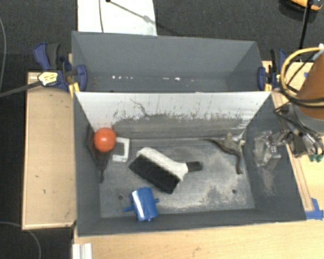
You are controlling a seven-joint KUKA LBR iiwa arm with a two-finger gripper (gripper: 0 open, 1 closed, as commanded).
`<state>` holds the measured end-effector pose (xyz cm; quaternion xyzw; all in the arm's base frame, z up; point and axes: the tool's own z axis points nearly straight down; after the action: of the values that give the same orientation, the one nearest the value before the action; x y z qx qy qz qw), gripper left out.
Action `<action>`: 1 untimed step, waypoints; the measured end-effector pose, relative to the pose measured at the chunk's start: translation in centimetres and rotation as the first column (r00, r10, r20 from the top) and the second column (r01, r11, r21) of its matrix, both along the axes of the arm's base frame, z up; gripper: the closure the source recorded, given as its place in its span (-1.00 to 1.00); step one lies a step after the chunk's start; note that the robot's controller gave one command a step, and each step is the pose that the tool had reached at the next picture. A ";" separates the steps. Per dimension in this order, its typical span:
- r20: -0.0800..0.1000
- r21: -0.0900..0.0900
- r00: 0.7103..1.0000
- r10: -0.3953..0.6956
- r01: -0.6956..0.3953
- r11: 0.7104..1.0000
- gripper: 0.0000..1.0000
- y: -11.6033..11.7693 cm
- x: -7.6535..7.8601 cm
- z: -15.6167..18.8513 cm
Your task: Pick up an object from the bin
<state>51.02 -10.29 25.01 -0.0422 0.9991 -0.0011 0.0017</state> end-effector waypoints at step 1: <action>0.003 0.004 0.973 -0.233 0.232 0.973 -1.00 6.0 2.5 -6.9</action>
Offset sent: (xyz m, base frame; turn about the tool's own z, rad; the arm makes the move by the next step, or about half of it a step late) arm 0.0000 0.0000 0.0000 0.0000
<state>53.50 -4.33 18.12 0.0750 0.9972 0.0002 0.0036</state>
